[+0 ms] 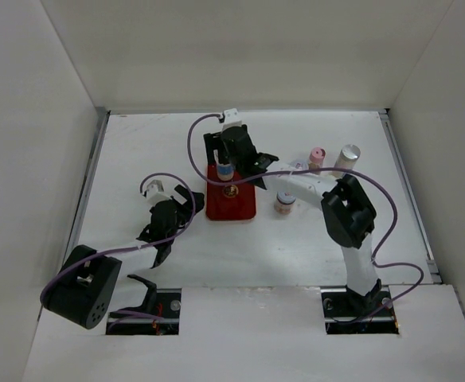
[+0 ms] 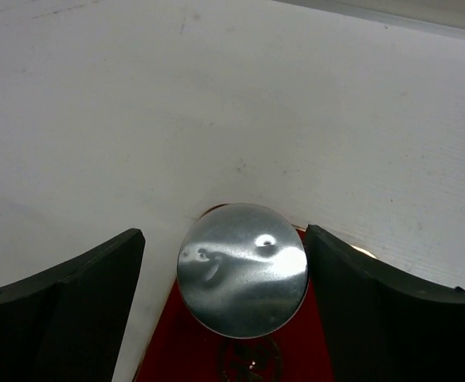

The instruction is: Organize the condiment bottles

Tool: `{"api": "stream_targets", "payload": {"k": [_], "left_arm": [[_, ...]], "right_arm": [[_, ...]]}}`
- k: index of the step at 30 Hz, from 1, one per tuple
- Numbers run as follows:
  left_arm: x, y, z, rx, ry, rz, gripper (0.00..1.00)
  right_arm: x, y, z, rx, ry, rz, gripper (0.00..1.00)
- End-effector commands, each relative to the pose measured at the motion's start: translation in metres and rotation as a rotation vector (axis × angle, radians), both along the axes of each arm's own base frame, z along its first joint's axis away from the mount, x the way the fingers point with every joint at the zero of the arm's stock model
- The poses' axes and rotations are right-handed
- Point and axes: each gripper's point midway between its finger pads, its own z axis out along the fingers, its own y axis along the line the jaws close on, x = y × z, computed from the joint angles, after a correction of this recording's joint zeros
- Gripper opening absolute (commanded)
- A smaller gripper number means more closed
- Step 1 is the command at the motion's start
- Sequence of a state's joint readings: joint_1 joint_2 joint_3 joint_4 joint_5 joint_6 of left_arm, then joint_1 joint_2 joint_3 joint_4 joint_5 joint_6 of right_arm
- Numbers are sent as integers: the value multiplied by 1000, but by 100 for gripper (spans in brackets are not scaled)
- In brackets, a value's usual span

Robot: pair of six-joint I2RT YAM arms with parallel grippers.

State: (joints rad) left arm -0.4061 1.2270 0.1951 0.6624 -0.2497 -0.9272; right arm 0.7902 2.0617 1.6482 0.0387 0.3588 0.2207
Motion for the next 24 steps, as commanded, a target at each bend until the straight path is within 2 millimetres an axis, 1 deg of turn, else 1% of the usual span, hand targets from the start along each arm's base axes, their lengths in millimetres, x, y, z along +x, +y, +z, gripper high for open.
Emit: {"api": "stream_targets", "payload": {"k": [1, 2, 4, 6, 8, 10, 11, 12, 14, 15, 17, 19, 20, 23, 24], "left_arm": [[5, -3, 12, -32, -45, -3, 100], [5, -3, 14, -35, -50, -5, 100], [5, -3, 14, -34, -49, -5, 100], [5, -3, 11, -31, -40, -6, 100], [5, -5, 13, -38, -48, -12, 100], [5, -7, 15, -40, -52, -18, 100], [5, -7, 13, -39, -48, -18, 100], [6, -7, 12, -36, -42, -18, 100], [6, -8, 11, -38, -39, -23, 100], [5, -8, 12, -40, -42, -26, 100], [7, -9, 14, -42, -46, -28, 100], [8, -9, 10, -37, -35, -26, 100], [8, -9, 9, -36, -32, -26, 100], [7, -12, 10, -37, -35, -32, 100], [8, -12, 11, -38, -36, -32, 100]], "right_arm": [[-12, -4, 92, 163, -147, 1, 90], [-18, -11, 100, 173, -159, -5, 91], [-31, -31, 107, 178, -174, -32, 91], [-40, -64, 106, 171, -182, -91, 91], [-46, -106, 101, 165, -186, -174, 90], [-53, -153, 91, 159, -177, -280, 89], [-56, -172, 86, 160, -172, -324, 88], [-61, -200, 79, 159, -165, -395, 88], [-72, -254, 57, 134, -140, -532, 87], [-78, -277, 46, 114, -122, -588, 87], [-91, -309, 24, 83, -78, -667, 88], [-101, -329, 6, 73, -33, -716, 88], [-103, -335, -1, 69, -16, -728, 88], [-102, -338, -19, 48, 40, -713, 89], [-100, -338, -21, 51, 48, -713, 89]]}}
